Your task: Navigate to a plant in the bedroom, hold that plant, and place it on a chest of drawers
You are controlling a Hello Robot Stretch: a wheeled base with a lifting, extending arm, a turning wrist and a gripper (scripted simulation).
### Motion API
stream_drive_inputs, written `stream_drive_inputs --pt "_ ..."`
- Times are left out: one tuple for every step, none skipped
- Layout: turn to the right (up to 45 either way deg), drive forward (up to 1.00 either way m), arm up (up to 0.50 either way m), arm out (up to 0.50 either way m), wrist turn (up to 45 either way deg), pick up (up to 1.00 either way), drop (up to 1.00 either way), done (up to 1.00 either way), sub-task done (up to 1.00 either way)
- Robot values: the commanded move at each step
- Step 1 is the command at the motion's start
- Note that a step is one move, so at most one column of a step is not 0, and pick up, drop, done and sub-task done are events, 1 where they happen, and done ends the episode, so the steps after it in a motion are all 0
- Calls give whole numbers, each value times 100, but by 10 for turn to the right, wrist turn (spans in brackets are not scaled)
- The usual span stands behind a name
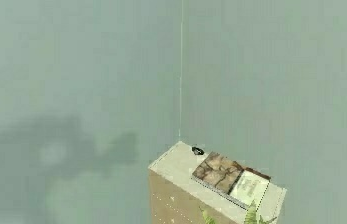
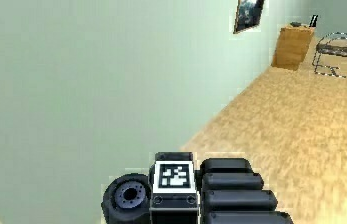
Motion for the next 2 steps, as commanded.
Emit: stream_drive_inputs --pt "270 0 0 0 0 0 0 0 0" --pt "0 30 0 0 0 0 0 0 0"
